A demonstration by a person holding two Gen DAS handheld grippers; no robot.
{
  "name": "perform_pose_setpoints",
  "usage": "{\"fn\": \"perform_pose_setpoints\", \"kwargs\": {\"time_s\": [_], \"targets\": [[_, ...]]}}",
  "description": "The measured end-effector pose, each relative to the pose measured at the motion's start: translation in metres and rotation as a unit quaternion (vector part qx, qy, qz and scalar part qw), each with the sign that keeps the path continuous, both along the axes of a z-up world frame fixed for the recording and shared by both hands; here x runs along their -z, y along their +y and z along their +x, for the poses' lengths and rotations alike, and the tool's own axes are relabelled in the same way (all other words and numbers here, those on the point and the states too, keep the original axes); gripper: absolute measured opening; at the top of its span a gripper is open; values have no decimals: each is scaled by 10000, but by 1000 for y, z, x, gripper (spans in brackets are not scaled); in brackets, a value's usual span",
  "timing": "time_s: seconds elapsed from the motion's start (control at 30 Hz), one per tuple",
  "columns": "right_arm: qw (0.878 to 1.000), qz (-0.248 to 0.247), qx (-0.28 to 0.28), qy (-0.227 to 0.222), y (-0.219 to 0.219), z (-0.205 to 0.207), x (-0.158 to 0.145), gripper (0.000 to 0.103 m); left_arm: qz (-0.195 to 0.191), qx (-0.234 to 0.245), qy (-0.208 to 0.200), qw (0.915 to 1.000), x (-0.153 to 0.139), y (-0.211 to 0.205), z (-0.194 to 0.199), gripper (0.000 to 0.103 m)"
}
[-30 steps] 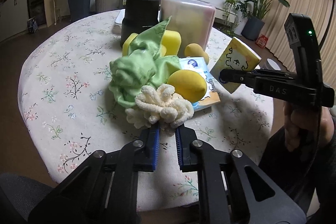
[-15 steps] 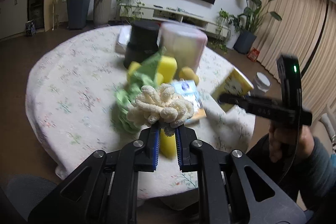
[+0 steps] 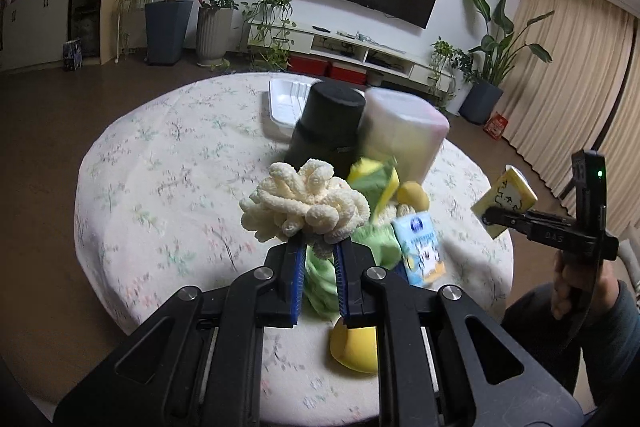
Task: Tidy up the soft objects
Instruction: 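Lift and carry the scrunchie with the left gripper while the right gripper carries the pack to the white tray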
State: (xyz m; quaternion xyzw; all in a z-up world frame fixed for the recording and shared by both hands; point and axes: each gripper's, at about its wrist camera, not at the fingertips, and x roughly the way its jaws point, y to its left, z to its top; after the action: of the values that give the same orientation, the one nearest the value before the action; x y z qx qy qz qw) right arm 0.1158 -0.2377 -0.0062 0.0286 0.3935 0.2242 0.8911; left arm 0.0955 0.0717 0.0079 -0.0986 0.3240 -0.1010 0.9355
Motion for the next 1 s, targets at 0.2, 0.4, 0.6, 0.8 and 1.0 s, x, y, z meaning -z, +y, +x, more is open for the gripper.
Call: {"fn": "perform_pose_setpoints", "kwargs": {"time_s": [0.2,0.4,0.6,0.8,1.0], "targets": [[9998,-152,89,-79,-14,31,-16,23,223,61,-232,9995,-32,26,52,12],[9988,-391,250,-181,-29,100,-44,23,528,261,-164,9981,-52,43,142,12],[9970,-728,212,-134,-22,169,-53,23,826,525,-54,9952,-58,35,208,12],[9962,-861,79,-67,-8,224,-53,23,1051,904,127,9903,-48,17,262,12],[9947,-1004,-230,70,7,266,-42,23,1194,1470,473,9808,-26,-8,305,12]]}}
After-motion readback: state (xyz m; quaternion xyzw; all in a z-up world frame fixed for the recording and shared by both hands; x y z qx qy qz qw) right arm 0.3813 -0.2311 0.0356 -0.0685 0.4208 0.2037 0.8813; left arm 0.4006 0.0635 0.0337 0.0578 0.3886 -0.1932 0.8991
